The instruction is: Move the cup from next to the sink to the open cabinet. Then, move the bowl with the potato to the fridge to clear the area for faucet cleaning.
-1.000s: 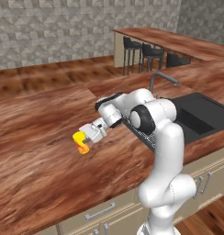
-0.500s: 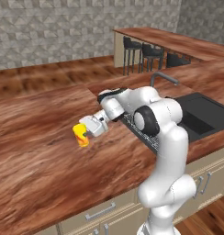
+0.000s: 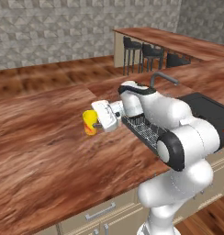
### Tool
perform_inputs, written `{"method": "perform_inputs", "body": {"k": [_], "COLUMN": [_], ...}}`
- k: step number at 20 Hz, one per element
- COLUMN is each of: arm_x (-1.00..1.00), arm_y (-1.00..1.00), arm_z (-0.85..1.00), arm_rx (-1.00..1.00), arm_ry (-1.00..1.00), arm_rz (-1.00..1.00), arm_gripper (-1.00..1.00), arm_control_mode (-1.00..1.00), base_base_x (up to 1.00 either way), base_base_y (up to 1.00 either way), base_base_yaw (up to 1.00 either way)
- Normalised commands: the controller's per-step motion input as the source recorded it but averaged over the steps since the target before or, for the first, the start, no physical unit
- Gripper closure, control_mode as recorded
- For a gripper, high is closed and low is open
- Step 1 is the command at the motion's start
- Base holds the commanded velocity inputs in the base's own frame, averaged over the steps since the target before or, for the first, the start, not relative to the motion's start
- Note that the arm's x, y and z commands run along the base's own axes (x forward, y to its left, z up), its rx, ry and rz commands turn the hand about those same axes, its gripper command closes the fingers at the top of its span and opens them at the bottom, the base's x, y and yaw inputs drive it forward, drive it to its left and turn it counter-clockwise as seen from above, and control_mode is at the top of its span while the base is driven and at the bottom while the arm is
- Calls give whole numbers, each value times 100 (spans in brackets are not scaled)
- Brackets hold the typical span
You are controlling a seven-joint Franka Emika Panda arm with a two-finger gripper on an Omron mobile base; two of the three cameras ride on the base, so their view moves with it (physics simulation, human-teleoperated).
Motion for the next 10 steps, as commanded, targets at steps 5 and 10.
{"method": "perform_inputs", "body": {"k": [5, 10], "arm_x": [0, 0], "arm_y": [0, 0], "arm_z": [0, 0], "arm_rx": [0, 0], "arm_ry": [0, 0], "arm_rz": [0, 0], "arm_gripper": [100, 100], "arm_control_mode": [100, 100], "base_base_x": [-99, -69], "base_base_y": [-38, -39], "base_base_yaw": [-37, -61]}}
